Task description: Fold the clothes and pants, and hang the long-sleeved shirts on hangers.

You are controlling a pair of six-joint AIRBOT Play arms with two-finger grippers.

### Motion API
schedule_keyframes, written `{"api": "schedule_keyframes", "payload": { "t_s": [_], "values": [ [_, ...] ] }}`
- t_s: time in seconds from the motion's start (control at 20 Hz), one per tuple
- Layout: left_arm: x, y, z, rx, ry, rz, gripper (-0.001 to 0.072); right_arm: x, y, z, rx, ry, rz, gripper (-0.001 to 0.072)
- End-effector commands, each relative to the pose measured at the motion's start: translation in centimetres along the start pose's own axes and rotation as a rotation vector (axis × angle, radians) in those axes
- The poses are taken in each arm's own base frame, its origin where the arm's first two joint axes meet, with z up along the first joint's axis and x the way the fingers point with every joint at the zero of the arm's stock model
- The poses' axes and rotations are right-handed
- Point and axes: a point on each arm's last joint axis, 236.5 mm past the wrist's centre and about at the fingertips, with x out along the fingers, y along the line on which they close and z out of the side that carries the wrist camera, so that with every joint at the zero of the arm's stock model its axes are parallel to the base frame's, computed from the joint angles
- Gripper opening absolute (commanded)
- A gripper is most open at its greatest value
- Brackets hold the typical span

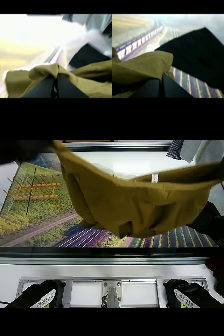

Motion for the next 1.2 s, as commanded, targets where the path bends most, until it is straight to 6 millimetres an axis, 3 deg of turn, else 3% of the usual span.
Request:
{"api": "schedule_keyframes", "payload": {
  "t_s": [0.0, 0.15, 0.3, 0.4, 0.55, 0.75, 0.8, 0.85, 0.9, 1.05, 1.15],
  "values": [
    [4.3, 7.1, -11.5, -0.125, 0.442, 0.111, 0.0011, 3.0, 2.2, -9.5, 0.013, 0.373, 0.063, 0.0011],
    [5.6, 10.4, -22.2, -0.227, 0.793, 0.129, 0.0011, 5.4, 6.7, -16.1, -0.003, 0.616, 0.248, 0.0011],
    [5.8, 9.3, -29.8, -0.285, 0.996, 0.048, 0.0011, 8.7, 6.4, -19.4, 0.014, 0.701, 0.215, 0.0012],
    [5.7, 7.7, -33.0, -0.270, 1.062, -0.010, 0.0011, 10.0, 6.5, -20.3, 0.028, 0.721, 0.205, 0.0011],
    [5.4, 6.0, -35.9, -0.191, 1.106, -0.049, 0.0011, 10.5, 6.4, -21.0, 0.028, 0.750, 0.200, 0.0012],
    [6.5, 5.4, -35.6, -0.155, 1.059, -0.073, 0.0015, 10.7, 6.5, -21.0, 0.027, 0.754, 0.200, 0.0013],
    [6.9, 5.4, -34.9, -0.156, 1.031, -0.077, 0.0269, 10.6, 6.5, -21.0, 0.027, 0.755, 0.200, 0.0013],
    [7.2, 5.4, -33.9, -0.149, 1.000, -0.075, 0.0632, 10.6, 6.5, -21.1, 0.027, 0.758, 0.199, 0.0014],
    [7.5, 5.5, -32.3, -0.141, 0.956, -0.072, 0.0709, 10.6, 6.5, -21.1, 0.027, 0.757, 0.200, 0.0014],
    [7.7, 6.6, -25.7, -0.124, 0.780, -0.041, 0.0710, 10.6, 6.5, -21.1, 0.027, 0.757, 0.200, 0.0014],
    [7.6, 8.5, -20.7, -0.125, 0.624, 0.011, 0.0710, 10.6, 6.5, -21.1, 0.027, 0.758, 0.199, 0.0014]
  ]
}}
